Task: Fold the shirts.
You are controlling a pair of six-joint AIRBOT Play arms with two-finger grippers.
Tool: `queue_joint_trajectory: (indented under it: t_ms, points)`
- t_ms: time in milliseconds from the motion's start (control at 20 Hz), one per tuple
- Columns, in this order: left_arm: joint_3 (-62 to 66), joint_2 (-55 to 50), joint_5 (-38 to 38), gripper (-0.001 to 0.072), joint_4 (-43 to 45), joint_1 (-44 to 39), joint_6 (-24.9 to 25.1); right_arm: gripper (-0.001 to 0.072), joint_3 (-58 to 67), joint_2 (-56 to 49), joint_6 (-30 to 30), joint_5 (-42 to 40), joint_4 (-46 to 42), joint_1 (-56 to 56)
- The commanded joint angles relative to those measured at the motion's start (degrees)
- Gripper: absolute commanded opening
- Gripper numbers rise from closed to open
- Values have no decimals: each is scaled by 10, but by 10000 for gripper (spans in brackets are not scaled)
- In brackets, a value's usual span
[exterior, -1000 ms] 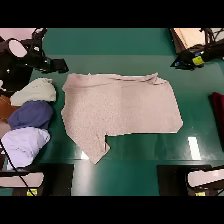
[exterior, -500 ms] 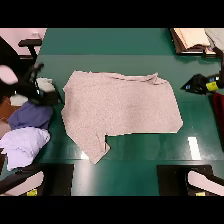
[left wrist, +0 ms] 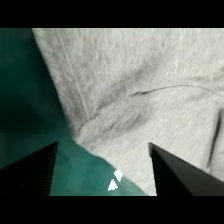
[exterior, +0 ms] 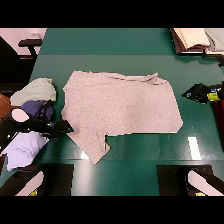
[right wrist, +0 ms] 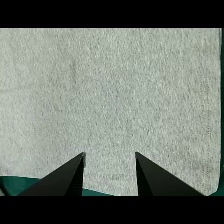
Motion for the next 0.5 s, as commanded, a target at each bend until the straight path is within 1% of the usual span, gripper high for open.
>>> queue_joint_trajectory:
  t_ms: [0, 50, 150, 250, 350, 450]
  points:
    - [-32, 6, 63, 657, -45, -21, 6, 367, -5, 5, 0, -5, 0, 0]
    - [-32, 6, 77, 643, -47, -34, 6, 367, -5, 5, 0, -5, 0, 0]
    - [-30, 6, 99, 324, -60, -52, 5, 367, -5, 5, 0, -3, -2, -1]
    - [-16, 6, 101, 20, -58, -52, 6, 367, -5, 5, -3, 14, -16, -8]
    - [15, 6, 81, 20, -46, -52, 6, 367, -21, 9, -3, 35, -52, -30]
    - [51, 6, 62, 20, -38, -52, 8, 367, -71, 20, -2, 41, -83, -72]
